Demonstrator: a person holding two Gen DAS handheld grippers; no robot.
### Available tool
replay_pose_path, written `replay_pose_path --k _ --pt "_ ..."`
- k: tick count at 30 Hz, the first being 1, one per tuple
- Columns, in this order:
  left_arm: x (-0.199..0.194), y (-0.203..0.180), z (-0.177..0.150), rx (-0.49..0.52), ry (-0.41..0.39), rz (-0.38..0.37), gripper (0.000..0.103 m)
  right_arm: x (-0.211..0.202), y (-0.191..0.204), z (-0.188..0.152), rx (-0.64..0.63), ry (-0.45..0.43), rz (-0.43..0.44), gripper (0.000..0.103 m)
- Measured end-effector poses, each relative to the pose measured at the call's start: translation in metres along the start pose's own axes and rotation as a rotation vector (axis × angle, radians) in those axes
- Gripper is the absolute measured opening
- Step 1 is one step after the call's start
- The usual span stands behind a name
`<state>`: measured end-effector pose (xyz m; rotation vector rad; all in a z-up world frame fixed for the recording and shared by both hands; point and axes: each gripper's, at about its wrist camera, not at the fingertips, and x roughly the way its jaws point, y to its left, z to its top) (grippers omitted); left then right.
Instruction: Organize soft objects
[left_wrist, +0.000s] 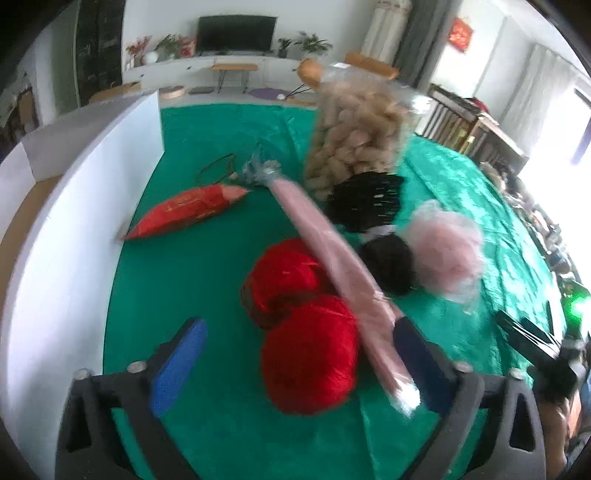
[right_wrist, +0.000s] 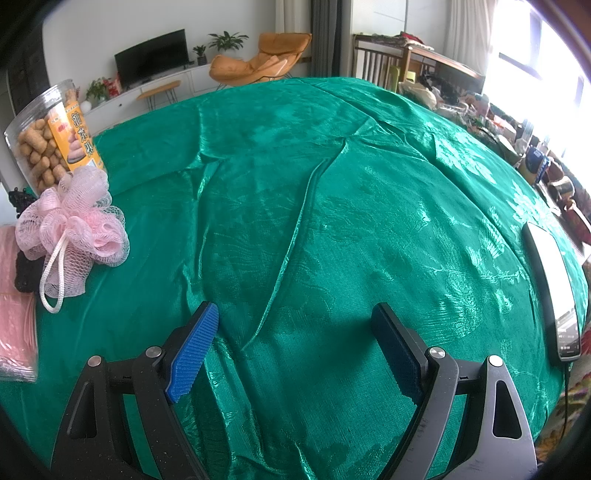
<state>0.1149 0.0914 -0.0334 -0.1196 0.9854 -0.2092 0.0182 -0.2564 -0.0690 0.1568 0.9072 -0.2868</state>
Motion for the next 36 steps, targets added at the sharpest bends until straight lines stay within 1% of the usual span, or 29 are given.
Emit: replay_pose_path --k 1,2,4,5,6,8,9,10,11,12,14,17,19,21,23,25,26,29,31,32,33,34,35,36 --pt "0.005 0.004 0.001 -0.024 0.018 -0.004 0.071 0.0 0.0 0.0 0.0 0.0 0.0 0.087" --pt "0.011 0.011 -0.001 -0.055 0.043 -0.026 0.069 0.0 0.0 0.0 0.0 0.0 0.0 0.087" --pt "0.022 0.023 -0.004 -0.117 0.095 -0.114 0.069 0.0 0.0 0.0 0.0 0.0 0.0 0.087" --pt "0.026 0.024 -0.004 -0.127 0.113 -0.138 0.07 0.0 0.0 0.0 0.0 0.0 0.0 0.087" --pt "0.027 0.024 -0.005 -0.123 0.113 -0.147 0.069 0.0 0.0 0.0 0.0 0.0 0.0 0.087" --pt "0.025 0.021 -0.004 -0.089 0.087 -0.136 0.066 0.0 0.0 0.0 0.0 0.0 0.0 0.087" --pt "0.024 0.017 -0.003 -0.057 0.068 -0.138 0.057 0.0 0.0 0.0 0.0 0.0 0.0 0.087" --pt "0.024 0.016 -0.001 -0.048 0.065 -0.15 0.045 0.0 0.0 0.0 0.0 0.0 0.0 0.087" --pt "0.024 0.013 -0.001 -0.044 0.067 -0.159 0.044 0.0 0.0 0.0 0.0 0.0 0.0 0.087" --pt "0.022 0.01 0.0 -0.038 0.065 -0.14 0.042 0.0 0.0 0.0 0.0 0.0 0.0 0.087" --pt "0.014 0.007 -0.001 -0.015 0.065 -0.123 0.04 0.0 0.0 0.0 0.001 0.0 0.0 0.087" --pt "-0.009 0.006 -0.011 -0.002 0.066 -0.12 0.041 0.0 0.0 0.0 0.0 0.0 0.0 0.087" --pt "-0.025 0.009 -0.02 0.012 0.065 -0.088 0.041 0.0 0.0 0.0 0.0 0.0 -0.001 0.087" --pt "-0.034 0.015 -0.028 0.027 0.077 -0.056 0.043 0.0 0.0 0.0 0.0 0.0 -0.001 0.087" --pt "-0.034 0.017 -0.035 0.045 0.082 -0.03 0.052 0.0 0.0 0.0 0.0 0.0 -0.001 0.087" --pt "-0.025 0.015 -0.037 0.044 0.098 -0.018 0.081 0.0 0.0 0.0 0.001 0.0 0.0 0.087" --pt "-0.021 0.013 -0.038 0.032 0.102 -0.016 0.085 0.0 0.0 0.0 0.001 0.0 0.0 0.087" --pt "-0.008 0.006 -0.037 0.041 0.081 0.021 0.087 0.0 0.0 0.0 0.001 0.0 0.0 0.087" --pt "0.006 0.005 -0.038 0.074 0.073 0.081 0.087 0.0 0.0 0.0 0.001 0.0 0.0 0.087" --pt "0.014 0.008 -0.04 0.082 0.085 0.119 0.087 0.0 0.0 0.0 0.001 0.0 0.0 0.087" --pt "0.019 0.01 -0.042 0.087 0.086 0.136 0.088 0.0 0.0 0.0 0.001 0.0 0.0 0.087" --pt "0.018 0.01 -0.044 0.114 0.052 0.155 0.09 0.0 0.0 0.0 0.002 0.0 0.0 0.087" --pt "0.02 0.01 -0.046 0.127 0.051 0.178 0.093 0.0 0.0 0.0 0.001 0.0 0.0 0.087" --pt "0.021 0.013 -0.047 0.119 0.042 0.175 0.098 0.0 0.0 0.0 0.001 0.0 -0.001 0.087"
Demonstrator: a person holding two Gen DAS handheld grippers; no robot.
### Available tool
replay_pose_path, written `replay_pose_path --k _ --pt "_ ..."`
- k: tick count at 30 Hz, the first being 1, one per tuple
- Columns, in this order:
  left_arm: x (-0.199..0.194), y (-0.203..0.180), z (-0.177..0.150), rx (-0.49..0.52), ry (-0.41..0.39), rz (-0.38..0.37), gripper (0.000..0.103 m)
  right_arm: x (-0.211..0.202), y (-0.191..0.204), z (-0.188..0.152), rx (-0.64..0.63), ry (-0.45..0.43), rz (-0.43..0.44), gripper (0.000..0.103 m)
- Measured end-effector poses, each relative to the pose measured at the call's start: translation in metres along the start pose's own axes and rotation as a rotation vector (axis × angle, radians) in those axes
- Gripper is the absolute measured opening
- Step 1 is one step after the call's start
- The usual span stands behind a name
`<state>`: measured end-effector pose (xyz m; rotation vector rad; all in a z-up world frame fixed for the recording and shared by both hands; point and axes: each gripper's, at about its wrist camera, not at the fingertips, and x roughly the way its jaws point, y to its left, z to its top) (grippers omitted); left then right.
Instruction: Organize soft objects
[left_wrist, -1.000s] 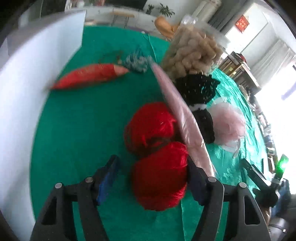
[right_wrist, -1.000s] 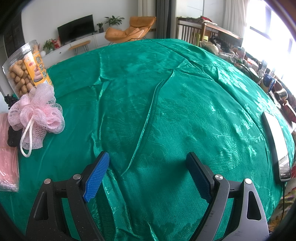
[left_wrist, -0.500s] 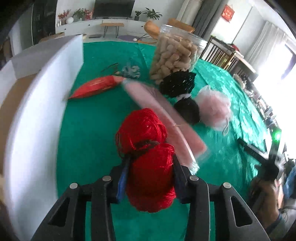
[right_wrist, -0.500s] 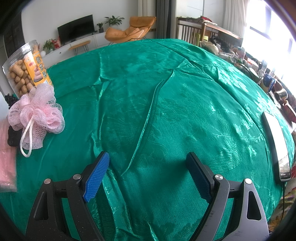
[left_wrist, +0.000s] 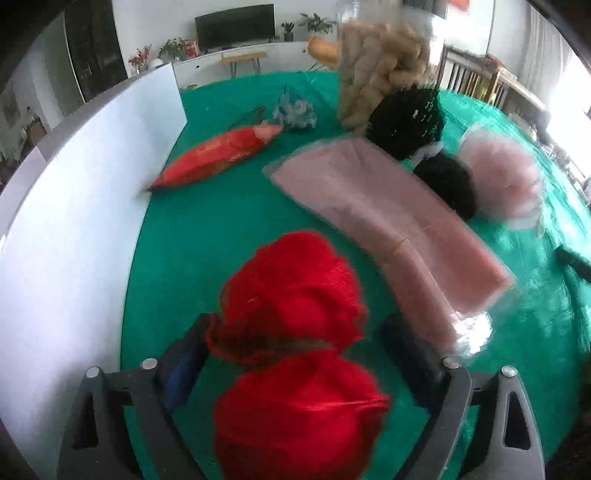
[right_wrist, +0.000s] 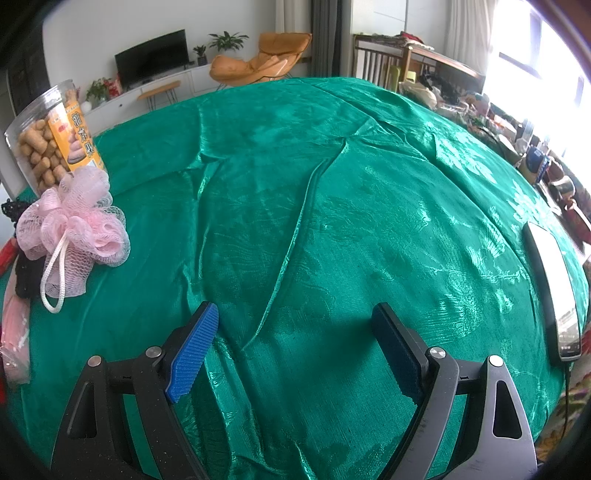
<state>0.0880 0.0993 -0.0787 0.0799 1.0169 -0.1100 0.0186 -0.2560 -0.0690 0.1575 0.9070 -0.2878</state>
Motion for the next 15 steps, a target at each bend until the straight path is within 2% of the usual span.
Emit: replay_pose_path --k 1,4,15 --pt "0.001 0.002 -0.002 -0.01 -0.005 -0.006 0.102 0.0 0.0 0.0 0.0 0.0 0.0 0.087" --pt "0.001 0.005 -0.01 0.0 -0.058 -0.008 0.103 0.0 0.0 0.0 0.0 0.0 0.0 0.087" --pt "0.0 0.003 -0.01 0.0 -0.059 -0.003 0.103 0.0 0.0 0.0 0.001 0.0 0.0 0.087"
